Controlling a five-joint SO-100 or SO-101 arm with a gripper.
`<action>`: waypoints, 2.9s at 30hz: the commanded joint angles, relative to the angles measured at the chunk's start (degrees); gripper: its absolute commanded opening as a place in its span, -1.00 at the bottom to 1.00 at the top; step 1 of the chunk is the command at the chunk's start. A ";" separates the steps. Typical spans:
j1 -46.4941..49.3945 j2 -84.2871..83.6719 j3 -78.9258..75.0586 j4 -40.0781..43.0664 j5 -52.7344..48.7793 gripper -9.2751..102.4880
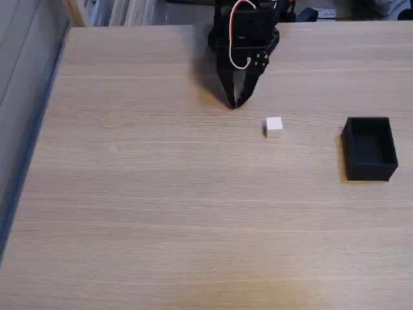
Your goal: Pick a white block and place it in the black box.
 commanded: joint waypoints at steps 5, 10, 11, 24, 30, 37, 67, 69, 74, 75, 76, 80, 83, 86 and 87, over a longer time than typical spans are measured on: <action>0.79 0.35 0.70 -0.35 -2.55 -0.83; 0.79 -1.58 -0.88 -2.11 -3.25 -0.83; 0.70 -2.81 -1.58 -2.72 -3.25 -0.83; -7.91 -26.81 -20.04 -6.94 7.29 -0.79; -12.57 -34.28 -28.21 -1.85 10.46 -0.59; -14.24 -38.23 -29.79 -2.02 11.51 -0.33; -13.27 -58.10 -31.55 -17.31 11.60 -0.30; -13.27 -59.33 -32.08 -17.67 12.04 -0.30; -13.54 -61.96 -33.75 -18.46 12.57 -0.30; -13.71 -62.58 -34.19 -18.63 12.92 -0.30; -13.80 -63.19 -34.63 -18.81 13.10 -0.30; -14.24 -65.21 -35.77 -19.69 13.62 -0.30; -14.33 -66.36 -36.21 -20.21 13.89 -0.31; -14.33 -67.41 -36.39 -20.83 13.97 -0.31; -14.33 -67.85 -36.47 -21.09 13.97 -0.31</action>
